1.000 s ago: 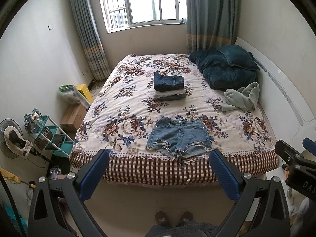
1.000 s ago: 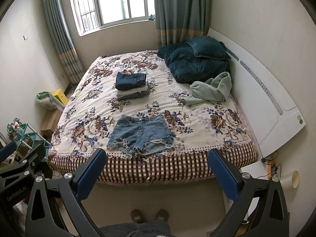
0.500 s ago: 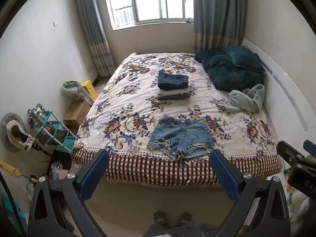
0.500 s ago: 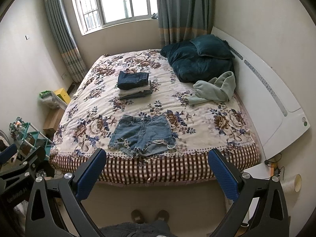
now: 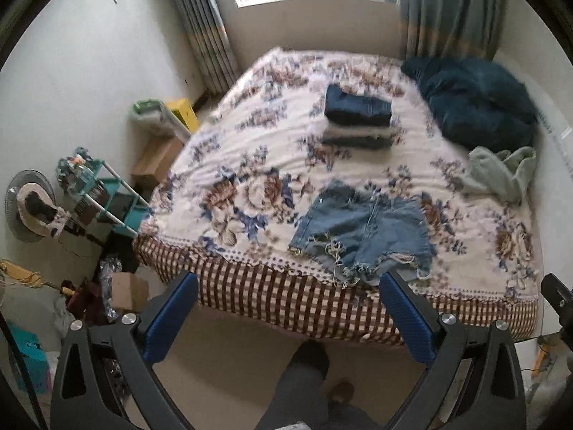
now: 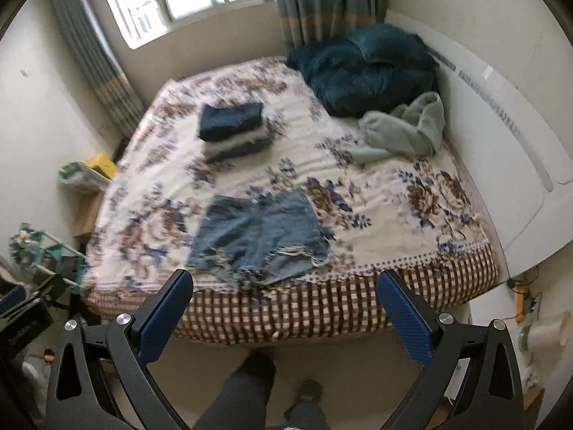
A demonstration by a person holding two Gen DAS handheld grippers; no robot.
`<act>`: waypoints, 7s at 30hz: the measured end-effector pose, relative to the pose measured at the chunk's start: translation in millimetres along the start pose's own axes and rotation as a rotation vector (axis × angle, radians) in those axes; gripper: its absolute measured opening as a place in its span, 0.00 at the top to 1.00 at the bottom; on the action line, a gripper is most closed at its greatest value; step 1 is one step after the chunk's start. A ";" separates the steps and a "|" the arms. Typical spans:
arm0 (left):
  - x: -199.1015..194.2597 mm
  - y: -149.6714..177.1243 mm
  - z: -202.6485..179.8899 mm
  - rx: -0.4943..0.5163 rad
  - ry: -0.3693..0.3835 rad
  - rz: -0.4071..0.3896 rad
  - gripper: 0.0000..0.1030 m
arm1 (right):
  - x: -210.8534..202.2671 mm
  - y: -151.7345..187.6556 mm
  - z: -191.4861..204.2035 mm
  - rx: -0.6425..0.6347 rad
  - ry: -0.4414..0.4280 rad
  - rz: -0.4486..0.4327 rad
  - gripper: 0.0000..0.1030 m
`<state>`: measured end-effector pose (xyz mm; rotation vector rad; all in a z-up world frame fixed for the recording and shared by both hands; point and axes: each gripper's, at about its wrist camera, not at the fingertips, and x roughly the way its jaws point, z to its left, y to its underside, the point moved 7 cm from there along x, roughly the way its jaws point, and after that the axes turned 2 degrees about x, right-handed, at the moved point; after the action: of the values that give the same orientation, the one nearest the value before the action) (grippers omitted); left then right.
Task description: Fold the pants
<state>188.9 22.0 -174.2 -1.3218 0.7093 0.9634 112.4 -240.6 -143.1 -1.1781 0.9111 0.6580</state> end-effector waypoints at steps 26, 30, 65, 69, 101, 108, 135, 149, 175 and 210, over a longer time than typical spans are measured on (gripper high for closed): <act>477.0 -130.0 -104.7 0.196 0.033 0.394 0.02 | 557.4 -67.0 -43.4 0.231 0.099 0.498 0.00; 538.1 -139.6 -112.7 0.158 0.063 0.424 0.15 | 635.6 -73.1 -59.3 0.248 0.101 0.575 0.00; 612.3 -186.1 -142.9 0.222 0.067 0.299 0.48 | 764.7 -147.3 -12.0 -0.001 -0.051 0.609 0.57; 587.7 -176.8 -140.5 0.248 -0.045 0.247 0.37 | 763.1 -140.0 -16.5 -0.057 -0.097 0.684 0.34; 420.4 34.1 -444.5 0.488 -0.184 0.096 0.13 | 692.0 -112.8 -214.8 -0.108 -0.369 0.804 0.16; 446.4 54.8 -473.2 0.544 -0.259 0.116 0.13 | 719.2 -106.0 -207.7 -0.040 -0.622 0.916 0.16; 434.9 29.6 -375.9 0.375 -0.011 0.158 0.89 | 732.9 -117.2 -45.7 0.069 -0.701 0.810 0.82; 411.3 -40.7 -242.4 0.242 0.010 0.064 0.90 | 679.1 -148.0 22.1 0.093 -0.681 0.724 0.82; 549.1 -12.4 5.7 -0.203 0.169 0.410 0.68 | 746.3 -93.7 292.7 -0.128 -0.485 0.837 0.12; 458.4 60.4 -28.7 -0.664 0.305 0.270 0.29 | 749.1 -100.4 126.8 0.098 -0.584 0.787 0.40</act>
<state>346.8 71.1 -607.0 -2.0212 0.8512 1.2946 599.2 -164.7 -730.1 -0.4468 0.8659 1.4796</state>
